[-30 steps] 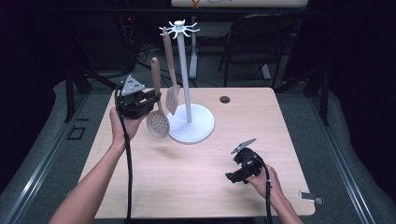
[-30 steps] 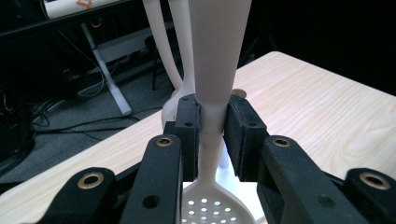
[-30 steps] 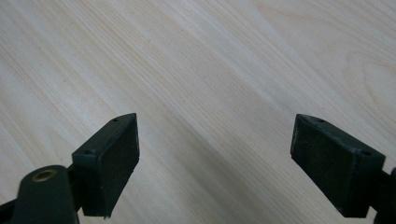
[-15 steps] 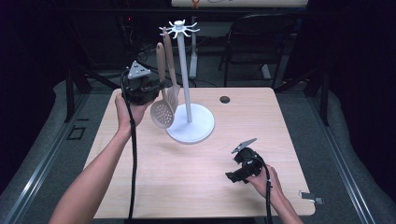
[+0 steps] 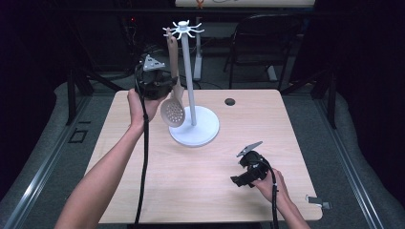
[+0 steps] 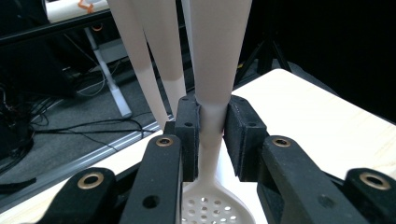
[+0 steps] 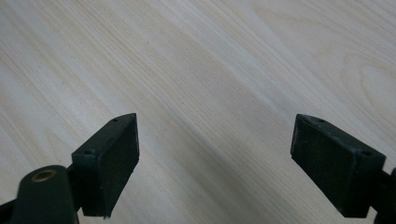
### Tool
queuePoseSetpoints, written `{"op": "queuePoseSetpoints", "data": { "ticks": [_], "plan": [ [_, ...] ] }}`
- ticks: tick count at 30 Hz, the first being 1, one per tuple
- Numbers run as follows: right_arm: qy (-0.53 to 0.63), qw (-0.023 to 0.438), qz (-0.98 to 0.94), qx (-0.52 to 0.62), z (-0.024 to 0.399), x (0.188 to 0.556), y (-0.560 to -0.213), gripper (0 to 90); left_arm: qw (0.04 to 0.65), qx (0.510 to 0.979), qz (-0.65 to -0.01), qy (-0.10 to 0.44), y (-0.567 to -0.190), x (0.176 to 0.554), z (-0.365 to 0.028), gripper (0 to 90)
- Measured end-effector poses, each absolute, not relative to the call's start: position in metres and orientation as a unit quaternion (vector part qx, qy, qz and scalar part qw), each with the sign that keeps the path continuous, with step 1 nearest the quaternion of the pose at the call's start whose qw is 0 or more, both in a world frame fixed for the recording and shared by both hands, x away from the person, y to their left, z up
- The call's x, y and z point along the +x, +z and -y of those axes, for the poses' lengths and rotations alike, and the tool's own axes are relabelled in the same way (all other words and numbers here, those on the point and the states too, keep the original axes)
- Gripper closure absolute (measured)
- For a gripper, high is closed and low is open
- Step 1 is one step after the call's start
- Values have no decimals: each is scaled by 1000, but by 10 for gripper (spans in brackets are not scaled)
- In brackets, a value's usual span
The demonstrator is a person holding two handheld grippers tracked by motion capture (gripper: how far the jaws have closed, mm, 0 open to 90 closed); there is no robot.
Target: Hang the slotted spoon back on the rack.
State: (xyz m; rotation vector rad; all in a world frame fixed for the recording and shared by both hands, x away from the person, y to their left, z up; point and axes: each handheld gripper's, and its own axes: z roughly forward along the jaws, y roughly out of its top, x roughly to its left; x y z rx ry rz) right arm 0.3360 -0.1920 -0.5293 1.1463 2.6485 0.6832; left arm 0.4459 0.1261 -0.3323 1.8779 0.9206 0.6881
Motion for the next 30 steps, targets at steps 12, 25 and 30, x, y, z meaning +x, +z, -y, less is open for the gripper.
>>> {"op": "queuePoseSetpoints", "data": {
  "ticks": [12,25,30],
  "plan": [
    [232,84,-888,389,191,336,-529,153,429,764,-389,284,-329,457,-115,758],
    [227,82,-890,386,191,336,-530,153,405,770,-386,306,-329,458,-109,747],
    [230,84,-889,386,191,336,-530,153,415,762,-383,316,-330,455,-108,744]
  ]
}}
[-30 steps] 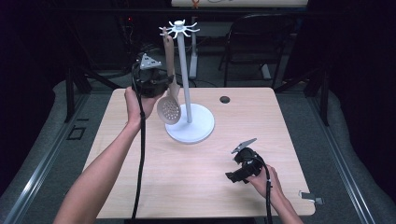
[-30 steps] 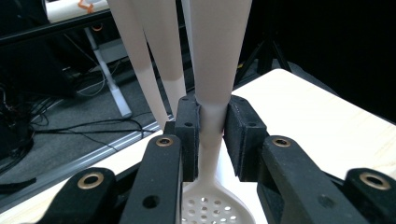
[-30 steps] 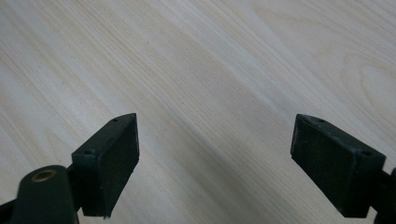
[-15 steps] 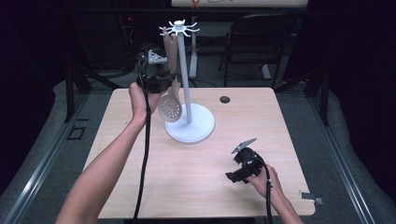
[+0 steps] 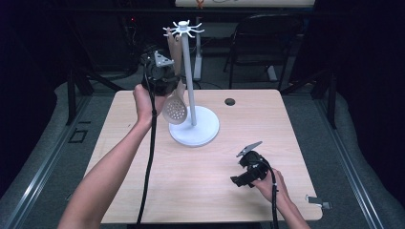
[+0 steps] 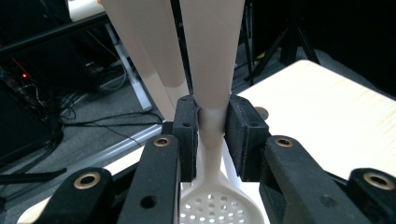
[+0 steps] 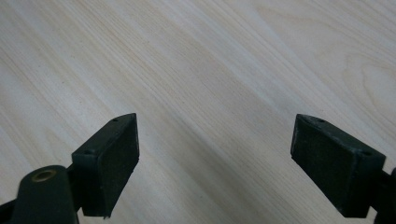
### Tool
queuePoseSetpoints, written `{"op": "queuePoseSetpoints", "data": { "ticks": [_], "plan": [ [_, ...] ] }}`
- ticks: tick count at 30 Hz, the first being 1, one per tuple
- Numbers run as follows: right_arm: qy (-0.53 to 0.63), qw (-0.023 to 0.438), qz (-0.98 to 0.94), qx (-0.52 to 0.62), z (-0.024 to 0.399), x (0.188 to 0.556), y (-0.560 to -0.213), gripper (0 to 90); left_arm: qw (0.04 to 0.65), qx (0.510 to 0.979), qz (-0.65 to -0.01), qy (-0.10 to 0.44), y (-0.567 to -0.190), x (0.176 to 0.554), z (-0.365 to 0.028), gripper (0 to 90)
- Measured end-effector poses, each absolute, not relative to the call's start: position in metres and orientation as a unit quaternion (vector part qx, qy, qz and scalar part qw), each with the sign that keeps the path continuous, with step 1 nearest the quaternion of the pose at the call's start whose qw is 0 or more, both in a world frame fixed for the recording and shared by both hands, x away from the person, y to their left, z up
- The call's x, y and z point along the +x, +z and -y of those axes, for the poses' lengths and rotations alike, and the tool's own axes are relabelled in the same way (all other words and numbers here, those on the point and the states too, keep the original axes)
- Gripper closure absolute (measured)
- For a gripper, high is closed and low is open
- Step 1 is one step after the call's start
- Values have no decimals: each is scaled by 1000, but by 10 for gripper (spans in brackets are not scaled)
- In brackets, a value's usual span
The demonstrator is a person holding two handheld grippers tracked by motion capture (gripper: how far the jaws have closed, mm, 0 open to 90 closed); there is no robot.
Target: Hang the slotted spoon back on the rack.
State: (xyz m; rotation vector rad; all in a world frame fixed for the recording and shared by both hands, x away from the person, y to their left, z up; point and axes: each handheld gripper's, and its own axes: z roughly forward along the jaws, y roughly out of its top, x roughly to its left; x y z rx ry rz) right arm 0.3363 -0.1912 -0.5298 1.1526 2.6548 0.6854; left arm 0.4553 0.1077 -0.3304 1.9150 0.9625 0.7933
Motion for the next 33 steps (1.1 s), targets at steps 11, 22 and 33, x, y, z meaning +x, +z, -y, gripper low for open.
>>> {"op": "queuePoseSetpoints", "data": {
  "ticks": [11,22,33],
  "plan": [
    [231,83,-889,386,191,337,-530,153,399,761,-387,335,-331,454,-101,732],
    [230,88,-889,385,192,336,-528,153,397,774,-377,319,-326,450,-102,480],
    [237,90,-888,382,192,336,-528,152,396,786,-374,292,-327,429,-122,181]
  ]
}}
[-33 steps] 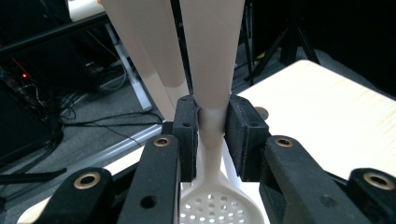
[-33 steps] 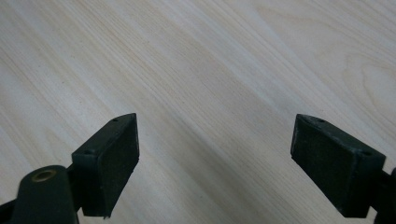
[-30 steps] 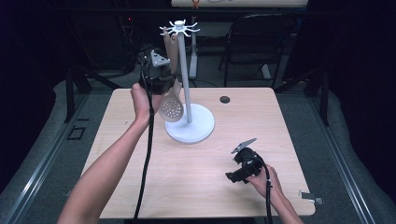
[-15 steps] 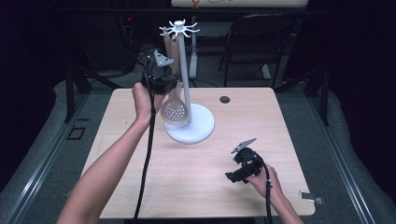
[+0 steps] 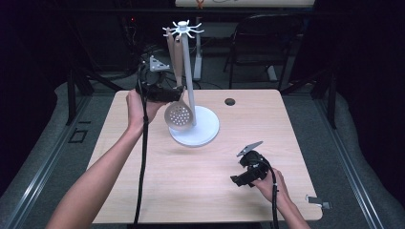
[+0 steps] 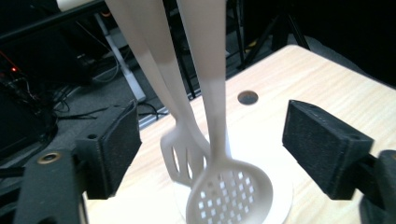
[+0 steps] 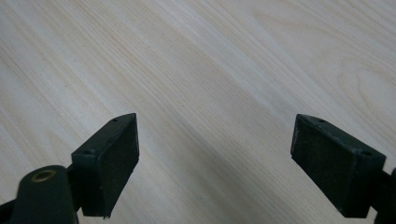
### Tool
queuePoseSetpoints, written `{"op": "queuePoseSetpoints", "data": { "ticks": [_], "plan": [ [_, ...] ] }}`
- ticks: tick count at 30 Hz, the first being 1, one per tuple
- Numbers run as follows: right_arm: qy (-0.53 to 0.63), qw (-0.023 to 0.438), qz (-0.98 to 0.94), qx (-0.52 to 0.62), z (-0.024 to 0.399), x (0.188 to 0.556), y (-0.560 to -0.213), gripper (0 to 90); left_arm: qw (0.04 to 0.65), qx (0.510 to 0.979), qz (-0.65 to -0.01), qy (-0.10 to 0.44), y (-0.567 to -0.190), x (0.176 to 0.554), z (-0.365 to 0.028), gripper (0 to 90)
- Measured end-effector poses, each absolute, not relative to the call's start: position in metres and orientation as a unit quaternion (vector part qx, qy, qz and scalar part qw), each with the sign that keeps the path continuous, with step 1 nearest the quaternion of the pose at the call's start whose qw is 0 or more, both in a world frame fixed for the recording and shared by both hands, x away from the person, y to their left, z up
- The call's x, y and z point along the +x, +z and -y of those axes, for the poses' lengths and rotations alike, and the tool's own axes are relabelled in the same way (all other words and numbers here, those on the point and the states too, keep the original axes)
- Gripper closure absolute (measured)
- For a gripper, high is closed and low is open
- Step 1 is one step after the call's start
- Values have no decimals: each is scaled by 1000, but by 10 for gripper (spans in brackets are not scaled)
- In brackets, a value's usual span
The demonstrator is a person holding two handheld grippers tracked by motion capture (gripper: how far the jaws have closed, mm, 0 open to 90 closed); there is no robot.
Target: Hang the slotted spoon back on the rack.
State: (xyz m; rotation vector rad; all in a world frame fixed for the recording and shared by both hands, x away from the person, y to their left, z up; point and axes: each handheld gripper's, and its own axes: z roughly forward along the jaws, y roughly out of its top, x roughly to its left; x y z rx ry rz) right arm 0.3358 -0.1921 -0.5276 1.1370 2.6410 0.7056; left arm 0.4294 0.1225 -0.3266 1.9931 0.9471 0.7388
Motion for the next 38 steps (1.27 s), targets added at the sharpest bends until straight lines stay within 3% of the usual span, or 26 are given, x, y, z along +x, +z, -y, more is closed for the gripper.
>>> {"op": "queuePoseSetpoints", "data": {
  "ticks": [13,27,34,38],
  "plan": [
    [237,88,-887,387,191,335,-527,152,380,799,-382,266,-363,388,-161,130],
    [234,93,-887,386,191,333,-526,151,338,803,-437,223,-453,344,-202,104],
    [237,98,-886,387,193,333,-526,148,304,808,-465,196,-494,333,-215,43],
    [232,104,-887,386,192,333,-526,139,288,805,-475,208,-503,337,-222,1]
  ]
}}
